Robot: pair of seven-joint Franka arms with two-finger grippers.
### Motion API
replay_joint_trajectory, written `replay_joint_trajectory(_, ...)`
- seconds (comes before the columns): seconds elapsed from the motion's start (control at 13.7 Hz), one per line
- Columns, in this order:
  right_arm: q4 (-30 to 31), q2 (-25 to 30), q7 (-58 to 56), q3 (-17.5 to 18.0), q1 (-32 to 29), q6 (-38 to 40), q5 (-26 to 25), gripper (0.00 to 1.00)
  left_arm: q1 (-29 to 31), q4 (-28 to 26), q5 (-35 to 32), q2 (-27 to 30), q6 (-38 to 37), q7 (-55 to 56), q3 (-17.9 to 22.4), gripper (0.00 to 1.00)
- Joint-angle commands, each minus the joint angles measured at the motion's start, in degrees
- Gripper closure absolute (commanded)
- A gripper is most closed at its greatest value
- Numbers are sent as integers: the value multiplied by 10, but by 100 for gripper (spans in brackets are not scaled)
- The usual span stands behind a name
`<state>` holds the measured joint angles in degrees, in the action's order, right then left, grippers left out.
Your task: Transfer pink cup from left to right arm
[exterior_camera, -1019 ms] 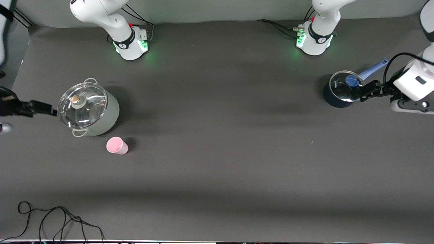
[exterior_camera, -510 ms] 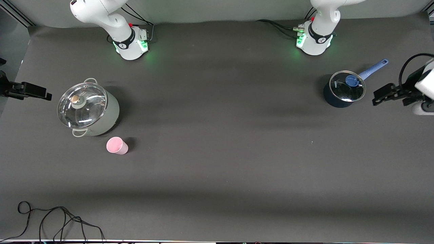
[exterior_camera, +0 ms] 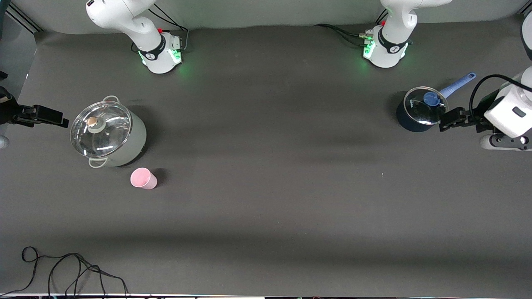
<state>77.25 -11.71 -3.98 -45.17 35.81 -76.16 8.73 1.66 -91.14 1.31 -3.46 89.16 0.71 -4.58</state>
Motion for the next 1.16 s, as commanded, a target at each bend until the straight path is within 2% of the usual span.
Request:
replay_joint_trajectory(0.0,-2,3,10,-1,5,-2,2,0,-6,3,-8,14,-29,3,4,0)
replay_joint_trajectory(0.07,-2,3,10,10,-2,-2,2,0,-7,3,-9,14,-29,3,4,0)
replay_joint_trajectory(0.15,-2,8,9,38,-21,-2,-6,0,-7,2,-10,14,-29,3,4,0)
replay_joint_trajectory(0.44,1,30,9,184,-157,-3,-31,0,-6,-2,-57,14,-27,-10,4,0)
replay_joint_trajectory(0.58,24,54,10,282,-241,-15,-42,0,-6,-2,-57,12,-17,-19,4,0)
replay_joint_trajectory(0.8,62,89,10,352,-301,-41,-57,0,-5,-13,-47,15,10,-9,4,0)
replay_joint_trajectory(0.87,83,102,10,357,-307,-57,-57,0,-4,-13,-35,15,12,-6,4,0)
replay_joint_trajectory(1.02,134,137,10,395,-337,-93,-57,0,-1,-14,-19,14,11,-4,4,0)
replay_joint_trajectory(1.09,147,146,10,401,-342,-101,-58,0,-1,-13,-19,15,8,-4,4,0)
